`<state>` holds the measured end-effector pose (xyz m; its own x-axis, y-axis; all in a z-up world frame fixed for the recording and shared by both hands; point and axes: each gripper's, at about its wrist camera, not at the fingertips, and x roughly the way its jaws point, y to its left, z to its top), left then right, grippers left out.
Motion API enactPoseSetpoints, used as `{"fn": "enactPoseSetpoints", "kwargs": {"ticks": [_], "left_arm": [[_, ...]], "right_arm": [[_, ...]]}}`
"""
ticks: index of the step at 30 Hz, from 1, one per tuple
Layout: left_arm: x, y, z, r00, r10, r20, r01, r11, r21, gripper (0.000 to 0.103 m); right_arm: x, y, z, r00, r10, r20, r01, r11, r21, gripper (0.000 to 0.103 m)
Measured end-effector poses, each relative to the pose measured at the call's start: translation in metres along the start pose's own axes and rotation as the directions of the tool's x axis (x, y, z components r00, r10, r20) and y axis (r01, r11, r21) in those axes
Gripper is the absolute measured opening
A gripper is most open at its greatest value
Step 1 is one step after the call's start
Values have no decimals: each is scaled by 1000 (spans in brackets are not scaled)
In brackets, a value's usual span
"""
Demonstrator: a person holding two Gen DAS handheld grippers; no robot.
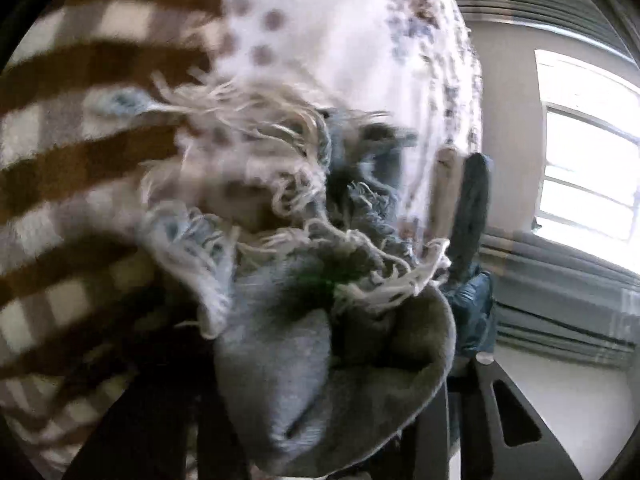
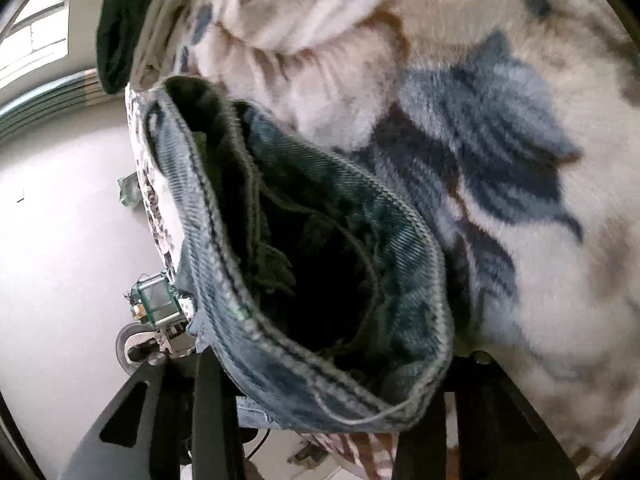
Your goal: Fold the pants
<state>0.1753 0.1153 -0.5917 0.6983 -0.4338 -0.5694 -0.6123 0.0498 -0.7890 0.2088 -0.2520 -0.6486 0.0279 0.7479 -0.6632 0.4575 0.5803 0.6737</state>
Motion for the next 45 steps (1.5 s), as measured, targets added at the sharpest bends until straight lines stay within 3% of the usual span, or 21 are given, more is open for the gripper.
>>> {"fn": "enactPoseSetpoints", "kwargs": {"ticks": [5, 11, 18, 22, 25, 29, 33, 35, 38, 40, 43, 45], "left_arm": [[-17, -41, 3, 999, -37, -16, 38, 996, 75, 33], [-17, -115, 18, 994, -100, -45, 106, 981, 160, 33], [61, -242, 76, 970, -192, -150, 227, 936, 268, 33], [119, -324, 107, 941, -242, -238, 309, 899, 310, 33], [163, -388, 130, 919, -266, -292, 361, 864, 350, 33], [217, -446, 152, 895, -289, -339, 410, 832, 374, 33], [274, -466, 173, 894, -268, -358, 411, 810, 418, 33], [302, -453, 184, 904, -226, -362, 378, 819, 432, 33], [338, -404, 198, 932, -91, -352, 253, 858, 448, 31], [340, -380, 203, 942, -18, -334, 193, 845, 498, 31], [331, -354, 217, 940, -20, -339, 185, 868, 460, 33], [319, -349, 219, 942, -19, -334, 180, 870, 458, 33]], "right_arm": [[-26, 30, -7, 1000, 18, 24, -17, 1000, -18, 35], [-63, 84, 14, 990, 115, 78, -109, 991, -76, 31], [-96, 159, 81, 956, 206, 207, -185, 976, -116, 30], [-122, 214, 126, 913, 254, 318, -211, 963, -165, 30], [-147, 262, 172, 861, 300, 411, -233, 950, -206, 30], [-167, 308, 230, 798, 355, 488, -267, 933, -242, 30], [-154, 321, 290, 769, 382, 513, -283, 923, -262, 30], [-130, 310, 323, 774, 365, 517, -278, 930, -239, 30], [-74, 267, 370, 817, 283, 502, -246, 959, -140, 30], [-50, 246, 381, 850, 204, 486, -199, 978, -62, 30], [-38, 231, 388, 848, 223, 481, -228, 972, -49, 30], [-35, 236, 390, 866, 217, 451, -207, 976, -71, 30]]}}
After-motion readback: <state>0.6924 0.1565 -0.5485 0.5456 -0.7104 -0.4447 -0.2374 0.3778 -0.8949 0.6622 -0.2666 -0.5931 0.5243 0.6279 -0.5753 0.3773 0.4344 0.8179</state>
